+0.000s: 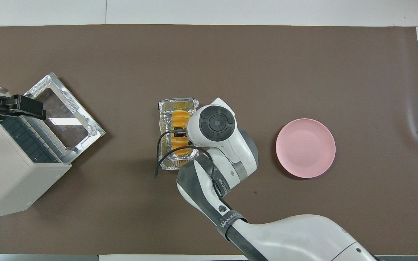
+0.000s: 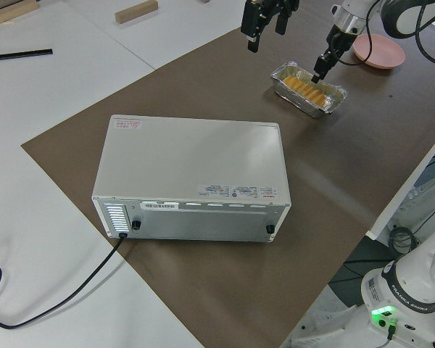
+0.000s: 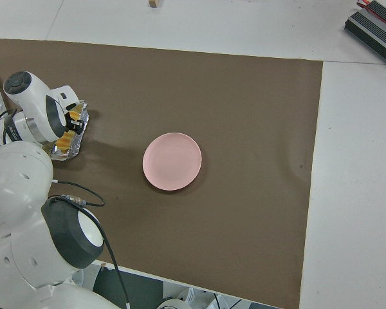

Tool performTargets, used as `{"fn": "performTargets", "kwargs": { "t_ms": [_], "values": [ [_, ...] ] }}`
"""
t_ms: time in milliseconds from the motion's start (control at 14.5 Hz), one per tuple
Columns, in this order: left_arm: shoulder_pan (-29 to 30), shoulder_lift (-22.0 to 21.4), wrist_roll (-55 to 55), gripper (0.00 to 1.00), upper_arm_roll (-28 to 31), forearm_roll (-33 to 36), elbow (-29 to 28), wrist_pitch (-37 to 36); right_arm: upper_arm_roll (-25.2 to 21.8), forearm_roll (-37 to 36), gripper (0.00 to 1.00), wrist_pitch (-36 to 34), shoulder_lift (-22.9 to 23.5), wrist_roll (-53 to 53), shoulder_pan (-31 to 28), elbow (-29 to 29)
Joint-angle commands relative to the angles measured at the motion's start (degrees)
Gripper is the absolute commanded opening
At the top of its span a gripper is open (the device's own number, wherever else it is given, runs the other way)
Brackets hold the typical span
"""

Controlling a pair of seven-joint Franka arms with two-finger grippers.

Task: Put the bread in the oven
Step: 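Grasp the foil tray and slide it toward the oven with the right gripper, then release the tray with the right gripper while the left gripper reaches it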

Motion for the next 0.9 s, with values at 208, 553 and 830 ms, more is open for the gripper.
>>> {"fn": "performTargets", "kwargs": {
  "t_ms": [208, 553, 830],
  "values": [
    [-0.1, -1.8, 0.5, 1.00, 0.2, 0.2, -1.8, -0.2, -0.2, 0.9, 1.00, -6.6, -4.5, -1.7, -4.6, 0.2],
    [-2.3, -2.4, 0.0, 1.00, -0.3, 0.2, -2.5, -1.5, -0.3, 0.9, 1.00, -16.3, -9.5, -7.6, -14.7, 2.1],
    [-12.7, -2.5, -8.2, 1.00, -0.5, 0.1, -3.5, 0.3, -0.7, 0.8, 1.00, -21.9, -12.9, -22.3, -24.9, 2.3]
  ]
}}
